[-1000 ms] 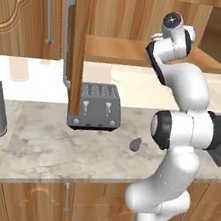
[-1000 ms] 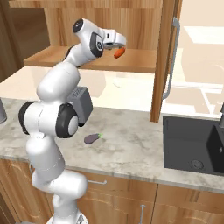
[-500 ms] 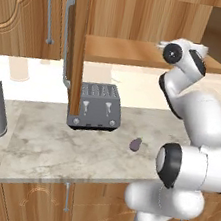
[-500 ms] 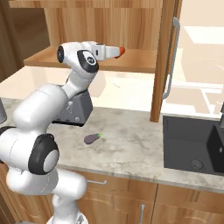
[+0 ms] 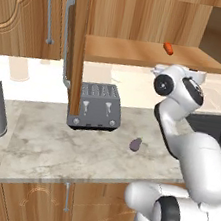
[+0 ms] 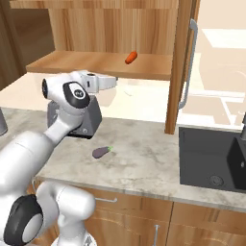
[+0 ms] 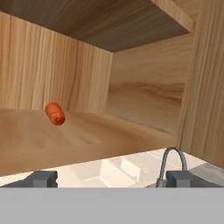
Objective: Pick the eggplant, carrot from the counter and place them in the cabinet. Then close the cabinet.
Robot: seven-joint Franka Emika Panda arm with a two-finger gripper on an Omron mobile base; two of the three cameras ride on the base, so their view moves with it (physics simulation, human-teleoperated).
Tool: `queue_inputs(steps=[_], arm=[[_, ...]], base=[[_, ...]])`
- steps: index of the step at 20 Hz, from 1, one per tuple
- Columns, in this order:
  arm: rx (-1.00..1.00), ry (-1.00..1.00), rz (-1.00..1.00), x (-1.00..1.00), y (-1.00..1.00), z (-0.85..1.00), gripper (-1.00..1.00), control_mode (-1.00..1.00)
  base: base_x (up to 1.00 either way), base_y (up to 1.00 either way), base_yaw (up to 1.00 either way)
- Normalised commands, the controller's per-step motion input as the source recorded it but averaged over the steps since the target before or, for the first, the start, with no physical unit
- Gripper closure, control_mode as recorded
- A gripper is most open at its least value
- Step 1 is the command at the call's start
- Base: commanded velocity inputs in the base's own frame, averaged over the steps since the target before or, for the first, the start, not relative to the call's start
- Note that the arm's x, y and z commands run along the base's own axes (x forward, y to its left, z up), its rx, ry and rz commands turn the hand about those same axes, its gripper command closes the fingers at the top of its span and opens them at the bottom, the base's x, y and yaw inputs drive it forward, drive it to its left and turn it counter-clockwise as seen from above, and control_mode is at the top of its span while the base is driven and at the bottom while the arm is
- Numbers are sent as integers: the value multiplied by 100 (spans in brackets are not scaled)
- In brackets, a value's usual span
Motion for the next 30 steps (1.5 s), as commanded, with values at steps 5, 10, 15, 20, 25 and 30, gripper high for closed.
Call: queue_inputs(steps=[5, 10, 15, 20, 25, 30], arm=[[17, 34, 0, -98, 40, -1, -100, -100], [34, 50, 0, -61, 16, -10, -100, -100], [41, 51, 4, -7, 4, -29, -100, -100], [24, 36, 5, 1, 50, -86, -100, -100], [4, 19, 1, 17, 86, -100, -100, -100], [7, 17, 0, 32, 29, -100, -100, -100]], base=[[0, 0, 0], [0, 0, 0], [0, 0, 0], [0, 0, 0], [0, 0, 0], [0, 0, 0]])
